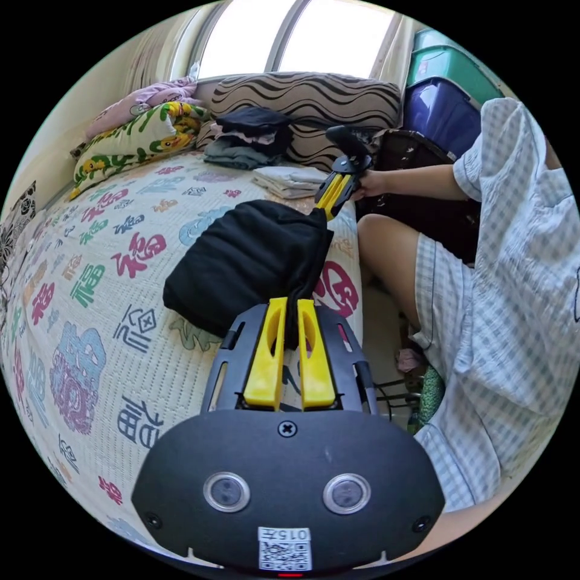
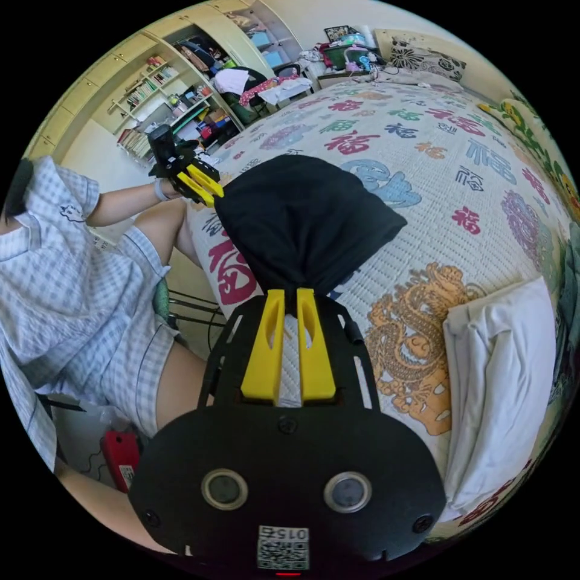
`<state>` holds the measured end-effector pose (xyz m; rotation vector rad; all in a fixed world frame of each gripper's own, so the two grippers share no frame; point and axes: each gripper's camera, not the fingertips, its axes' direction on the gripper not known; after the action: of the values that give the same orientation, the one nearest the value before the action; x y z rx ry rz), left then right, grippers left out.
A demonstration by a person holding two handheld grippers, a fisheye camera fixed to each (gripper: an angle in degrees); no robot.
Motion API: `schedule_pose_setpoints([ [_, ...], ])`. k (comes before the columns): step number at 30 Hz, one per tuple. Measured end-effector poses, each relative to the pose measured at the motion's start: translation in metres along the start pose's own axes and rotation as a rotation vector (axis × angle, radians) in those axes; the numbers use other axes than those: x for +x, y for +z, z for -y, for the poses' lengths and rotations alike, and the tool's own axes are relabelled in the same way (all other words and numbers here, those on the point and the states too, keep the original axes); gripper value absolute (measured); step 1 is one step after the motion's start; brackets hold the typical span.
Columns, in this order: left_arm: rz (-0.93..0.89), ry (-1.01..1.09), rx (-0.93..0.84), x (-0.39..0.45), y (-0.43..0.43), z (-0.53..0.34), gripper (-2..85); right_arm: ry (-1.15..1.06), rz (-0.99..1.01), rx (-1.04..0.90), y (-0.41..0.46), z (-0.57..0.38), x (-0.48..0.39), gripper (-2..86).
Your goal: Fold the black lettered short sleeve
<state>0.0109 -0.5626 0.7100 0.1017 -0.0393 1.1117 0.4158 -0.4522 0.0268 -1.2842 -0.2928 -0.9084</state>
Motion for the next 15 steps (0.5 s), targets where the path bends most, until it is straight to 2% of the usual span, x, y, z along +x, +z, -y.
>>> schedule_pose_setpoints([
  [5,0.049,-0.042,-0.057,0.006,0.012,-0.018,4.8,0.092,0.030,-0.157,0.014,-0.012,0.008,4.6],
  [9,-0.114,-0.164,-0.010,-0.016,-0.015,-0.035,5.7,0.228,0.129,-0.006,-0.016,-0.025,0.030,8.2],
  [11,-0.177,-0.347,0.181,-0.055,-0.052,-0.054,6.7,0.356,0.193,0.168,-0.042,-0.023,0.058,10.0],
  [13,-0.106,-0.551,0.263,-0.096,-0.070,-0.067,8.2,0.461,0.254,0.261,-0.049,-0.015,0.086,11.2],
  [14,-0.091,-0.690,0.272,-0.126,-0.072,-0.072,9.1,0.528,0.290,0.269,-0.046,-0.006,0.105,11.5],
  [15,-0.101,-0.737,0.273,-0.141,-0.069,-0.074,9.5,0.570,0.298,0.249,-0.042,-0.001,0.115,11.6],
])
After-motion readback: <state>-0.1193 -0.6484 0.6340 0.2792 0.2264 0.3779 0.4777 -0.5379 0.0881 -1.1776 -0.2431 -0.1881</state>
